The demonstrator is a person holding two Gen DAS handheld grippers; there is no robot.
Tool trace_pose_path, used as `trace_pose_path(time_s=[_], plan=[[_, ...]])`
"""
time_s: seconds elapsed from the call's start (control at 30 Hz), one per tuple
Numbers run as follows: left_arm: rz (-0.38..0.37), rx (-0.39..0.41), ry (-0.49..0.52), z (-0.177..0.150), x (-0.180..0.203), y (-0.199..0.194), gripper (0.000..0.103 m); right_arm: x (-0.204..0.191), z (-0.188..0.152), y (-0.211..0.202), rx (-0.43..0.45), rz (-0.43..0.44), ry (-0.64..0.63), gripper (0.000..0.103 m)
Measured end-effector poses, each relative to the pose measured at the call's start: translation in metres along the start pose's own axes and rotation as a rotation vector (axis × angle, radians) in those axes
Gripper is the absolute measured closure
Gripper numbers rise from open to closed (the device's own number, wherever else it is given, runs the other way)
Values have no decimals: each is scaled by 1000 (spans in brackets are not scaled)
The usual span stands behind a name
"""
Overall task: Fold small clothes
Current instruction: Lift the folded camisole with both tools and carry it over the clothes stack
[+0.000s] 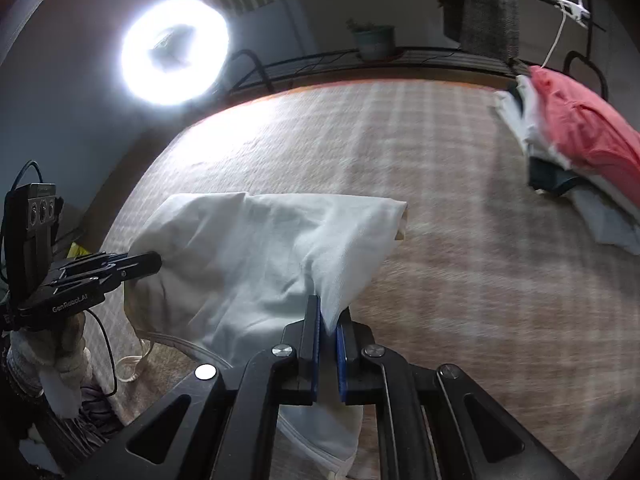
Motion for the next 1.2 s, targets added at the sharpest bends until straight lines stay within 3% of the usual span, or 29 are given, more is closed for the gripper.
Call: trace_pose_path(time_s=[0.3,0.73,0.93,1.2], plan=[[-42,69,93,71,56,18,95,43,39,-49,100,-55,18,99],[-86,187,253,205,159,62,95,154,121,-133,264,-209,60,99],[-95,227,291,263,197,94,95,205,163,-154,325,-284,87,99],[-79,248,321,312,230,139,95,267,218,-159,375,-360,119,99]])
Point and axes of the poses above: each gripper's, at about its wrist camera, not at the fingertips, and y roughly the way its jaws point, x to its right, z to its top, the point moved 10 cm from there along y, roughly the way its jaws point, and after that the axes turned 15 degrees about y, right-handed, at the moved point
